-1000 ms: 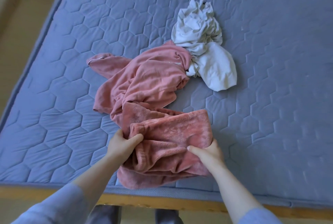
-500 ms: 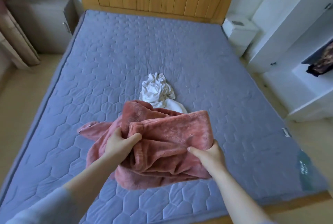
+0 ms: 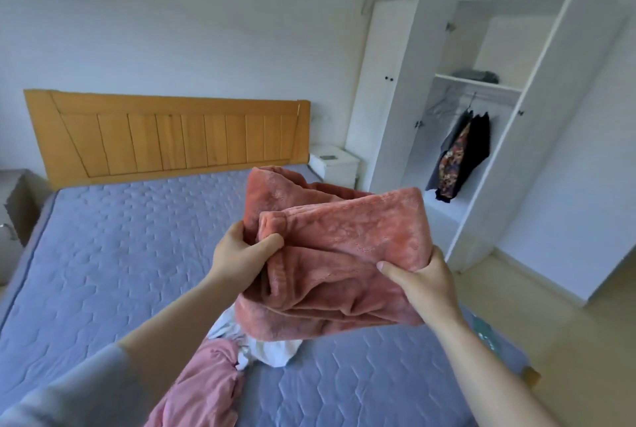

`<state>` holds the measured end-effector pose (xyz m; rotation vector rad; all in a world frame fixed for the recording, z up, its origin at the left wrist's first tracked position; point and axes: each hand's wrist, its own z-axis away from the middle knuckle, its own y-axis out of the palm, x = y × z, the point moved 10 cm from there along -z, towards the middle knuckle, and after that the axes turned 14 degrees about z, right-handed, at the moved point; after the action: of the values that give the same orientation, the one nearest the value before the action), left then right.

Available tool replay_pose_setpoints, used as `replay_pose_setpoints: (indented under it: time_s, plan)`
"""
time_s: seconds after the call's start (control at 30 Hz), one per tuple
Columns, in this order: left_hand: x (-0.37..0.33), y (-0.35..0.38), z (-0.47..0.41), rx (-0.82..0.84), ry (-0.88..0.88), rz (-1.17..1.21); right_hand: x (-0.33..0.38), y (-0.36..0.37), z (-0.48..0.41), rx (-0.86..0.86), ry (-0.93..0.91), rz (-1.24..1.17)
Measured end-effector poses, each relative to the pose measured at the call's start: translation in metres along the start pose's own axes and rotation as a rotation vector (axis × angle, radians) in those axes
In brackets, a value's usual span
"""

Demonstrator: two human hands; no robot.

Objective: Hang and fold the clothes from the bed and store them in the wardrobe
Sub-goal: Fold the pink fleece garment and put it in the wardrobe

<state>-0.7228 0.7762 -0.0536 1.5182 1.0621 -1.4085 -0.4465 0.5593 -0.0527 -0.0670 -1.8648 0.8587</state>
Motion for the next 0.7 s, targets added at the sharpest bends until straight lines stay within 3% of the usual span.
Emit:
replay_pose_setpoints:
  time_s: [0.33, 0.7]
  plan:
    - [-0.167, 0.154, 0.021, 0.193, 0.301, 0.158, 0.040, -0.219, -0.039, -0.346, -0.161, -0.064]
    - [-0.268, 0.348, 0.091, 0.363, 0.507, 0.251, -0.013, -0.428, -0.060, -0.647, -0.226, -0.053]
